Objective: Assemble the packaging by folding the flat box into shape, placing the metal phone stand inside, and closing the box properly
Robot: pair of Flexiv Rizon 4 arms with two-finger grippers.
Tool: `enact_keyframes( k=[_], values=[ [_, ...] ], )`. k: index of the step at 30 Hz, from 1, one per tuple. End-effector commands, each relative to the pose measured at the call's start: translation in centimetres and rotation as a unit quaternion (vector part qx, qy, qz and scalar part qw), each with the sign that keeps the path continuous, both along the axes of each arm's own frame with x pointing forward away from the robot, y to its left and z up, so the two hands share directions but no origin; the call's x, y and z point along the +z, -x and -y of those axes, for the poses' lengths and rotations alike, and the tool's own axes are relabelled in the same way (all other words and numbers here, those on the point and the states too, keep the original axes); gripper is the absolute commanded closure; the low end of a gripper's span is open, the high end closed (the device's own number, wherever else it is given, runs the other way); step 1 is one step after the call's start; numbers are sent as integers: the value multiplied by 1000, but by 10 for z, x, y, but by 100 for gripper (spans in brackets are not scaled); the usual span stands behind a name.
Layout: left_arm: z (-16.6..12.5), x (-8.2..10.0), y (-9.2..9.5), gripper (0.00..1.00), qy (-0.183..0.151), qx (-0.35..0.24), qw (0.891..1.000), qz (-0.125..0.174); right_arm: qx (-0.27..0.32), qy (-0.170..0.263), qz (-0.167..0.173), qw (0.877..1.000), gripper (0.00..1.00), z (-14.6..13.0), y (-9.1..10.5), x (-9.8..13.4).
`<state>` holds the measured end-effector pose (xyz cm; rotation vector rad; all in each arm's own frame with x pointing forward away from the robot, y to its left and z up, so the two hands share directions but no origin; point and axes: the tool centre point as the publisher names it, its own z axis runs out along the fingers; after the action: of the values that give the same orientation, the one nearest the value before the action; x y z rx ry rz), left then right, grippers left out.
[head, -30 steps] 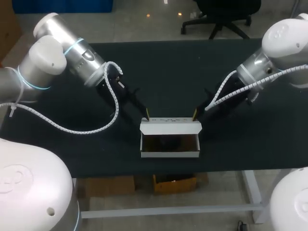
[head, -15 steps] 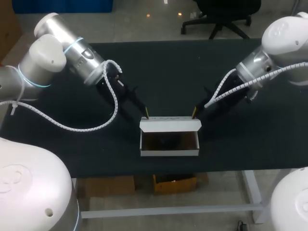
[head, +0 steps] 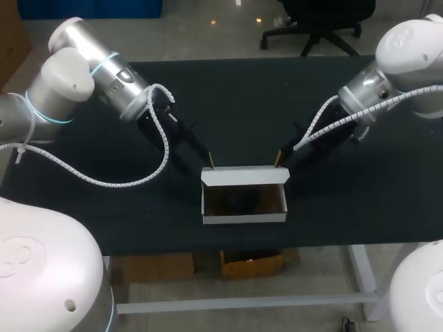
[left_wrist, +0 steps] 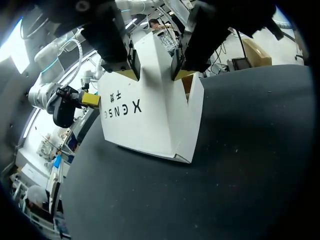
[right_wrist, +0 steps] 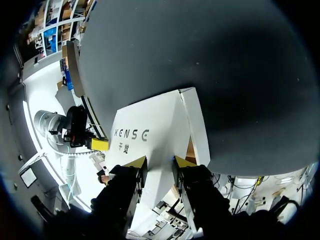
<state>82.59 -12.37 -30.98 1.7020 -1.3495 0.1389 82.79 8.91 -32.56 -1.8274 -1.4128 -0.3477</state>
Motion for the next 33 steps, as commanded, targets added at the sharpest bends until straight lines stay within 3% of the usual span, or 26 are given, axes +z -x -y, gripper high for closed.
enact_keyframes(
  k=[1, 33],
  values=[
    [3, 1, -2, 59, -2, -2, 1000, -2, 3, 1, -3, 1000, 69, -3, -4, 2],
    [4, 5, -20, 59, 1, 4, 1000, -3, -4, 16, 6, 1000, 69, -11, -14, 4]
  ],
)
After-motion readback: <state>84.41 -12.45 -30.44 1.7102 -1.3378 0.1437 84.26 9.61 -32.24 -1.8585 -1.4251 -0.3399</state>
